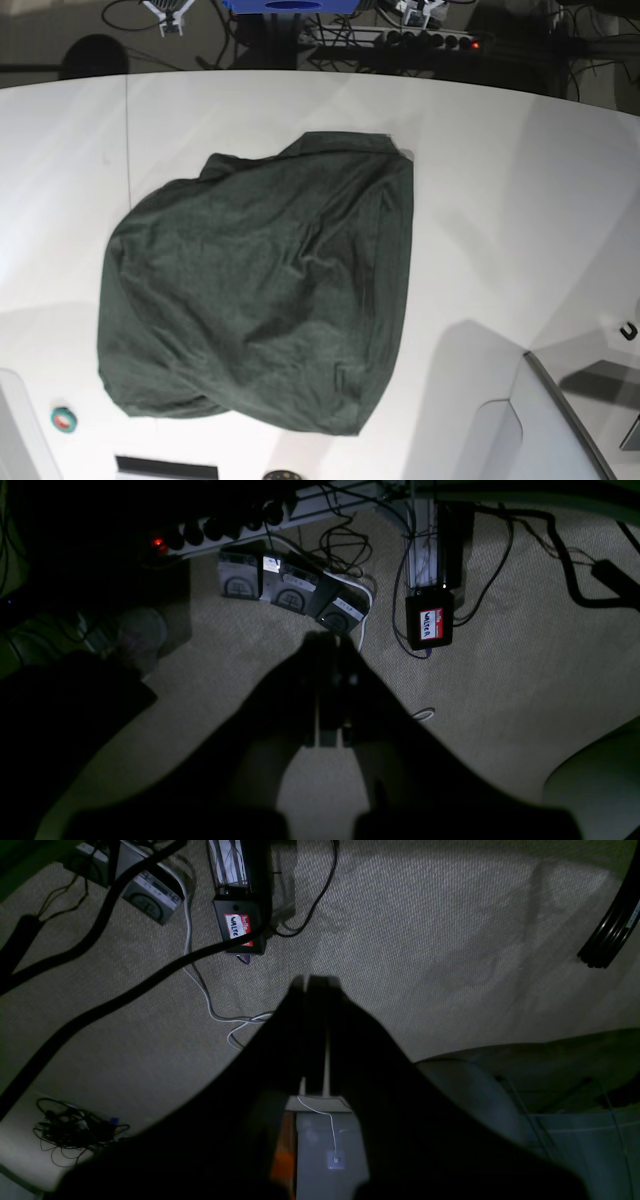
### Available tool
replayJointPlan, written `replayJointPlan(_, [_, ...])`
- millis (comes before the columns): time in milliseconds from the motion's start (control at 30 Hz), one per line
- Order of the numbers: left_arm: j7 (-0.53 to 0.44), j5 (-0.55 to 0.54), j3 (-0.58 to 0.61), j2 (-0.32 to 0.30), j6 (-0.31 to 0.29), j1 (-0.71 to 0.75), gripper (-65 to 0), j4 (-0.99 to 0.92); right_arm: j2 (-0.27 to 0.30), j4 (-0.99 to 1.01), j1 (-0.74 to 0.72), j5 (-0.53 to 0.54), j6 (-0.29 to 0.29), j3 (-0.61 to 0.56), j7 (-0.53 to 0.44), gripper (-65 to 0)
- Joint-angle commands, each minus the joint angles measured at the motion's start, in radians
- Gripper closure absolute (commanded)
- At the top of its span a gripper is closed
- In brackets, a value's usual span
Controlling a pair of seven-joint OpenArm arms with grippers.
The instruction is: Layout the t-shirt on the table in an organized manner, then fold the t-shirt properly
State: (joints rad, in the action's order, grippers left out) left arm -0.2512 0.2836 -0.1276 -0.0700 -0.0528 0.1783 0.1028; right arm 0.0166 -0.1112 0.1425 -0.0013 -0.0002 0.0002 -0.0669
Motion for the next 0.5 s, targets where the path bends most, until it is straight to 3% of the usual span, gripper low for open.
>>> replayJointPlan(0, [-0.001, -0.005, 0.001, -0.004, 0.0, 0.011, 0.0, -0.002, 0.004, 0.0, 0.004, 0.001, 0.007, 0.001, -0.001, 0.0])
replayJointPlan(467, [0.0, -0.001, 0.003, -0.004, 0.0, 0.013, 0.0, -0.002, 0.004, 0.0, 0.004, 0.002, 0.007, 0.002, 0.002, 0.0])
